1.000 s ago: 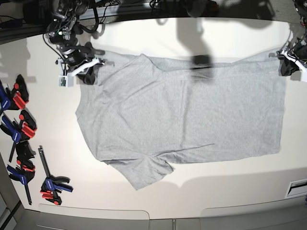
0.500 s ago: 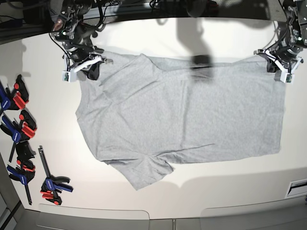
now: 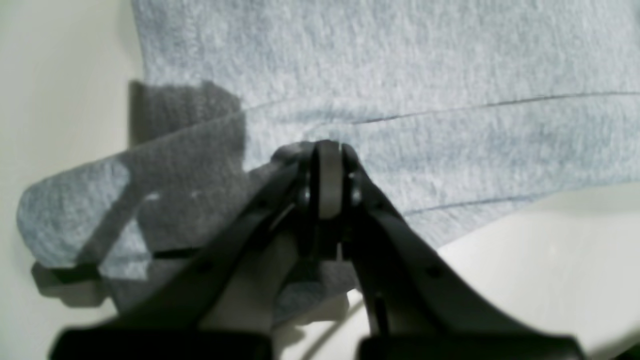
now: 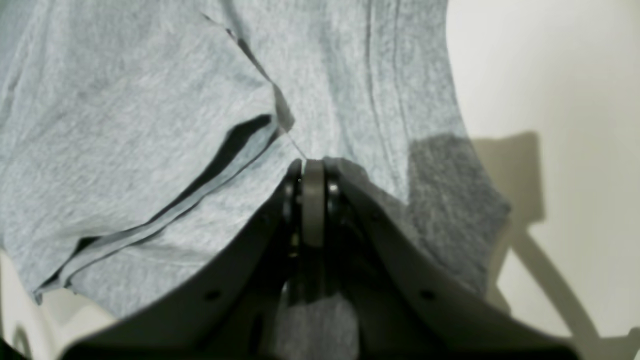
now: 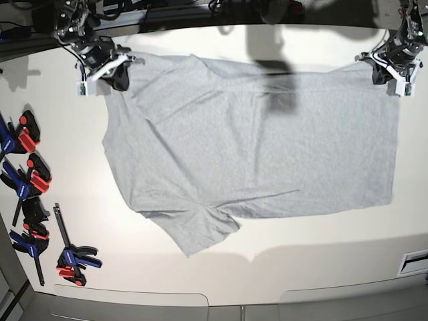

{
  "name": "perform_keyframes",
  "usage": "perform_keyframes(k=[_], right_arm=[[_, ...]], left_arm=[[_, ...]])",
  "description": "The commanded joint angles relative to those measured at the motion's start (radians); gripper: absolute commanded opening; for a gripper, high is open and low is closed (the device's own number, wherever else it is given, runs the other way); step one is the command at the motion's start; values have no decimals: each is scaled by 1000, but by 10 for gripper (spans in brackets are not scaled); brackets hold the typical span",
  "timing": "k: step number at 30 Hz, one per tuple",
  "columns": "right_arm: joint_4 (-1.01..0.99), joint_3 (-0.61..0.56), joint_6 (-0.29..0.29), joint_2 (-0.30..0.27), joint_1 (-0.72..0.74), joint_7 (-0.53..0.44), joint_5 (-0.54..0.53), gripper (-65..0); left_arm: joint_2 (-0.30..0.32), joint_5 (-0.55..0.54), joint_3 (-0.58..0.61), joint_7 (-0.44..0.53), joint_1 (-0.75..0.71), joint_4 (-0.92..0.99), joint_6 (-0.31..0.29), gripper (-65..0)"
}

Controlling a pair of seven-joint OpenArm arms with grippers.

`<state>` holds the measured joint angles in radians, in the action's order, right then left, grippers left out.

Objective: Fold the T-shirt properly
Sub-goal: 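Drag the shirt further toward the robot with both grippers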

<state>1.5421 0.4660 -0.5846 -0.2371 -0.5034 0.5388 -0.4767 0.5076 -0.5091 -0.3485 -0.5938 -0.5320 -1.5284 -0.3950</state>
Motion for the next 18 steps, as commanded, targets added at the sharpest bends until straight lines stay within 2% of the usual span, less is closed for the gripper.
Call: perform_keyframes(k=[1, 4, 9, 18], right_arm=[[-3, 5, 22, -23, -30, 79, 48, -650], [-3, 5, 19, -56, -66, 80, -2, -650], [-3, 7, 16, -90, -99, 92, -6, -650], [11, 14, 16, -93, -127, 140, -41, -650]], left_arm=[[5, 44, 2, -94, -40, 8, 11, -650], [6, 44, 2, -94, -76, 7, 10, -650], [5, 35, 2, -95, -124, 5, 11, -650], [2, 26, -21, -95, -208, -72, 11, -650]])
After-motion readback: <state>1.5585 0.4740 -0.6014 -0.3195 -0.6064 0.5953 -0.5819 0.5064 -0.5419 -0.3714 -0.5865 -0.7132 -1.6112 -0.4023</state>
